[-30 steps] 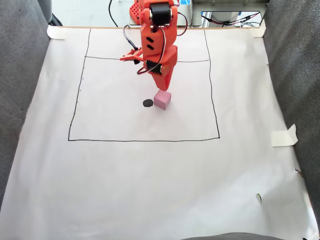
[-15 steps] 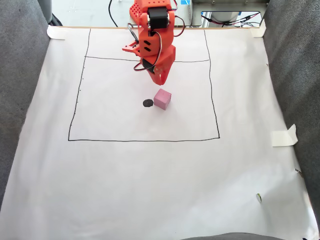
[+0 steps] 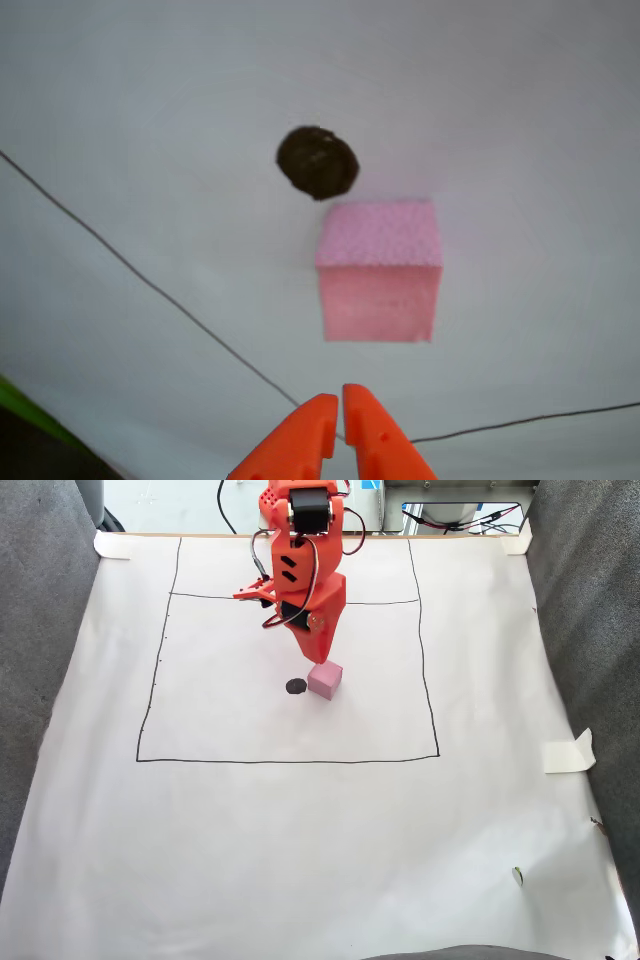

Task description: Grasp the colored block, Place it on the black dot, and then return the arm to the default position.

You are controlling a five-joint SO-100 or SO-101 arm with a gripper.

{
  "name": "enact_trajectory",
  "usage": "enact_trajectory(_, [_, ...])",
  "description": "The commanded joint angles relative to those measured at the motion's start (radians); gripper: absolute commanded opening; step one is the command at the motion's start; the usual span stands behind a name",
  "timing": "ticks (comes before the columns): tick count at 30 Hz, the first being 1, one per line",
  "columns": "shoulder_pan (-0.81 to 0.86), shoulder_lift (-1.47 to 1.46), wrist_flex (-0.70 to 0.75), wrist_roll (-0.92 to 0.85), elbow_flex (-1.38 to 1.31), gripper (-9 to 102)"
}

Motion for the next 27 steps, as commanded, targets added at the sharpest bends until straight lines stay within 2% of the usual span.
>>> enact_trajectory(1, [-0.006, 0.009, 0.02, 0.003, -0.046, 0])
enact_trajectory(23, [-0.011, -0.032, 0.028, -0.018, -0.052, 0])
enact_trajectory(27, [-0.014, -0.032, 0.041, -0.043, -0.052, 19])
